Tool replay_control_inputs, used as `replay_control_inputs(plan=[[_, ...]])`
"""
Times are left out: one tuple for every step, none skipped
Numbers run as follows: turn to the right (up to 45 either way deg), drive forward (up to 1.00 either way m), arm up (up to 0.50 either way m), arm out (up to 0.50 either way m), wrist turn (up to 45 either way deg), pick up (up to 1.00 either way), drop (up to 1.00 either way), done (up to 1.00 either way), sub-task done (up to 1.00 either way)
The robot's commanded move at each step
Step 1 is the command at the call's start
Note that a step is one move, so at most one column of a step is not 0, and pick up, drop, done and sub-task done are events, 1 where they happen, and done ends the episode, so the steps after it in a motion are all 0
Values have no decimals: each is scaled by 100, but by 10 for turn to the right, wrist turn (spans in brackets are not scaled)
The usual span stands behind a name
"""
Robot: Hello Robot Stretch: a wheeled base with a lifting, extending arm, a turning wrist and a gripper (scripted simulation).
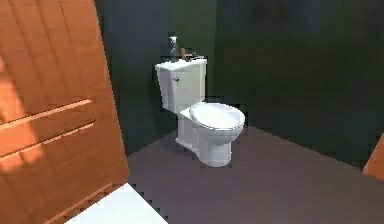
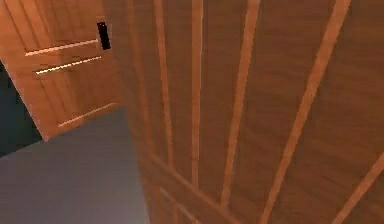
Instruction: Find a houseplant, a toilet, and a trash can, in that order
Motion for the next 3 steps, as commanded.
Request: replay_control_inputs(plan=[[-450,0,0,0,0,0,0,0,0],[0,5,0,0,0,0,0,0,0],[-450,0,0,0,0,0,0,0,0]])
